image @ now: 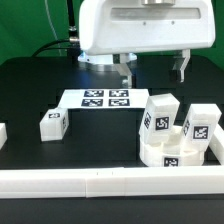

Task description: Assemble stool

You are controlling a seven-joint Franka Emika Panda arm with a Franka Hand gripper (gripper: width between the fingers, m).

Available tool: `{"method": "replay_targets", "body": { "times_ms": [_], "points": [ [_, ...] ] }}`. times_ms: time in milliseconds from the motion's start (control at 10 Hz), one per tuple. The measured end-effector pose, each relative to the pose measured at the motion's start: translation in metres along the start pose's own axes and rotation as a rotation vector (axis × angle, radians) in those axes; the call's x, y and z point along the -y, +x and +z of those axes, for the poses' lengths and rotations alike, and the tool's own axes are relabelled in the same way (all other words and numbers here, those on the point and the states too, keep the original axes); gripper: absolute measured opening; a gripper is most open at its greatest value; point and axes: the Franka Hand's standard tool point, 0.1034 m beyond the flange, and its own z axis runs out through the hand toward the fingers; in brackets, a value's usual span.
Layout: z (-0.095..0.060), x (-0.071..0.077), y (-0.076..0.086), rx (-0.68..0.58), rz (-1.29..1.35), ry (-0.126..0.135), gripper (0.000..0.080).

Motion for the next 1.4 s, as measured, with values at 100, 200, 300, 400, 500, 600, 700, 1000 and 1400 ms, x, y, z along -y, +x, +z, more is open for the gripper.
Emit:
{"method": "replay_targets", "body": {
  "times_ms": [100, 200, 300, 400, 500, 600, 700, 1000, 1400],
  "points": [
    [0.003, 0.004, 0.003, 0.025, -0.093, 0.019, 0.0649],
    [0.008, 0.005, 0.005, 0.048, -0.245, 0.036, 0.0649],
    [0.008, 0.004, 0.006, 0.046, -0.268, 0.034, 0.0649],
    [0.008, 0.002, 0.005, 0.047, -0.351, 0.034, 0.0649],
    [0.008, 0.002, 0.004, 0.049, -0.418, 0.033, 0.0649],
    [0.008, 0.002, 0.004, 0.053, -0.497, 0.029, 0.0649],
    [0.009, 0.003, 0.004, 0.064, -0.641, 0.025, 0.0649],
    [0.017, 0.003, 0.002, 0.084, -0.872, 0.034, 0.0649],
    [0.026, 0.005, 0.003, 0.107, -1.073, 0.038, 0.0649]
  ]
}}
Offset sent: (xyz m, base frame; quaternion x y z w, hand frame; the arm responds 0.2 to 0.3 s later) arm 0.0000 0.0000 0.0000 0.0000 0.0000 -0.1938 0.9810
